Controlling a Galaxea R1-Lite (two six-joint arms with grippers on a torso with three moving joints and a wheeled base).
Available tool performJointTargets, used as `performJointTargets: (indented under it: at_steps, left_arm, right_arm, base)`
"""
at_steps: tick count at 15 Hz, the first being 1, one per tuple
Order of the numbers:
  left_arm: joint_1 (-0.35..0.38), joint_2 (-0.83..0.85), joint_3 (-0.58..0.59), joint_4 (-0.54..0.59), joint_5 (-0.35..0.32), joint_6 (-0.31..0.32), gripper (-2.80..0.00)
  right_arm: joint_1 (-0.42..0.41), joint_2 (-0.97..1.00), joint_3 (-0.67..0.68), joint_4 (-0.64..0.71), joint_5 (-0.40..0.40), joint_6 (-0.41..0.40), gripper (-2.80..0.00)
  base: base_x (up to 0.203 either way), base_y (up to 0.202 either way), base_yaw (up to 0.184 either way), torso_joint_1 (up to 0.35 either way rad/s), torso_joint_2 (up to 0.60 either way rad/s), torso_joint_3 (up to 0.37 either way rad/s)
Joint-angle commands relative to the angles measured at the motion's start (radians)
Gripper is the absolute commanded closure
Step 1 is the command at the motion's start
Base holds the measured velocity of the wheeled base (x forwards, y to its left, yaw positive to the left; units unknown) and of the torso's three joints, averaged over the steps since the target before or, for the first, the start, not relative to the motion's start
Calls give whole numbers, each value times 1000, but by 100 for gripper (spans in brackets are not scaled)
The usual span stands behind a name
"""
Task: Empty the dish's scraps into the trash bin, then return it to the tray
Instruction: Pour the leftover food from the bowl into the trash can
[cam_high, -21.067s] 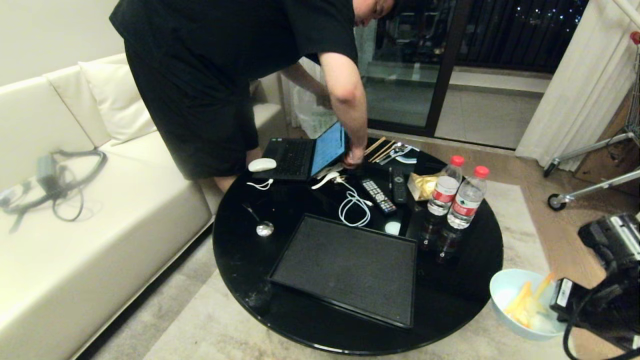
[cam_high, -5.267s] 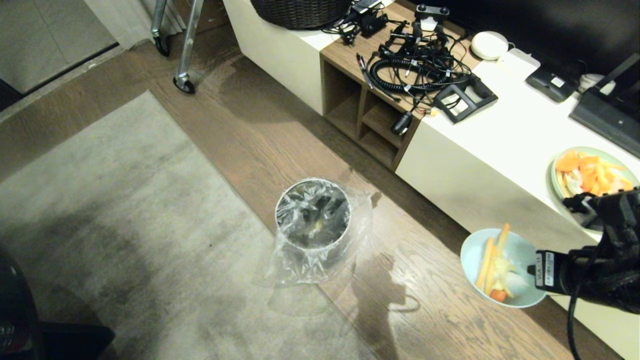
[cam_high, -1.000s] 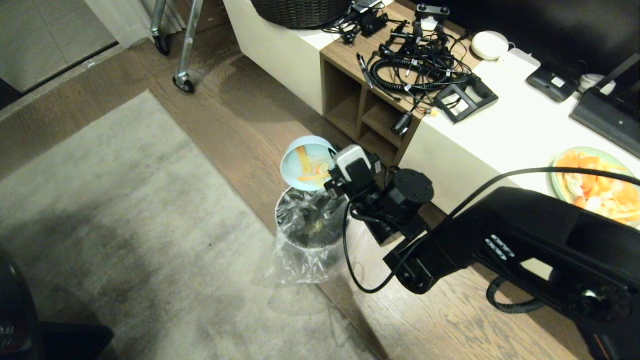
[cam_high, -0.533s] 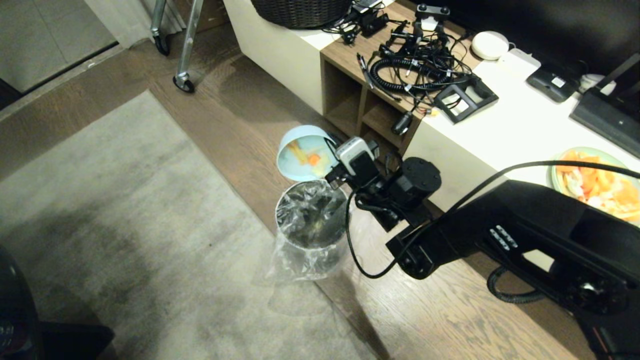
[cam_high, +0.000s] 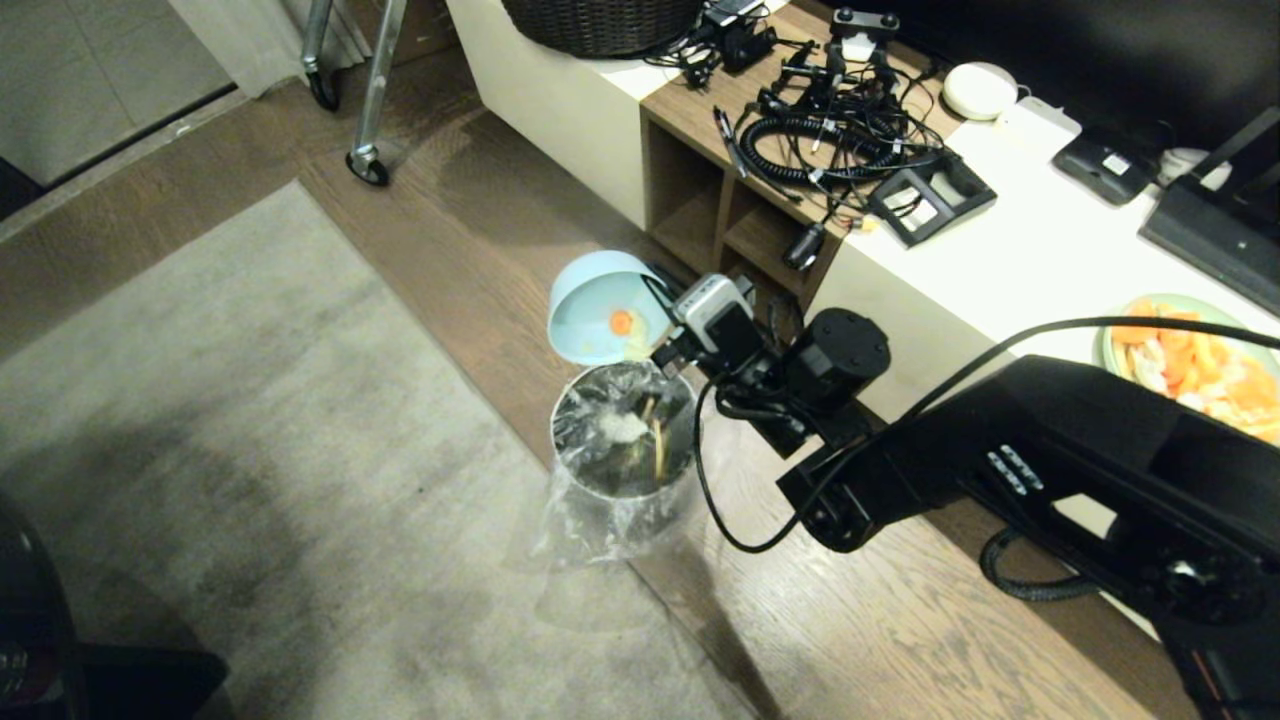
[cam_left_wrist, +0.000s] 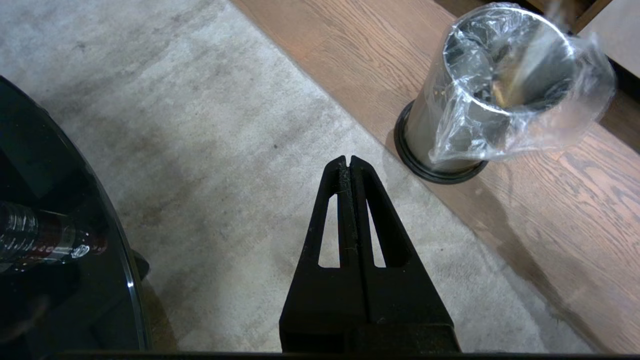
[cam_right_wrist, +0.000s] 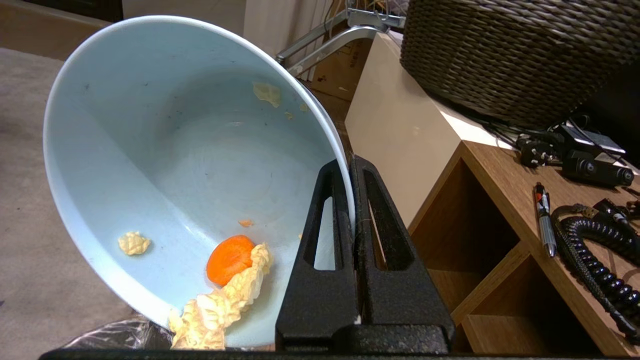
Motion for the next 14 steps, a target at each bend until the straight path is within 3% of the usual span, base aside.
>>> performJointTargets:
  at_steps: [1, 14]
  left_arm:
    - [0, 0, 0, 0, 0, -1, 0]
    - [0, 0, 0, 0, 0, -1, 0]
  right_arm:
    - [-2, -6, 0, -48, 2, -4, 0]
    - [-31, -5, -58, -48, 236, -3, 0]
  base:
    - [0, 0, 0, 0, 0, 0]
    - [0, 0, 0, 0, 0, 0]
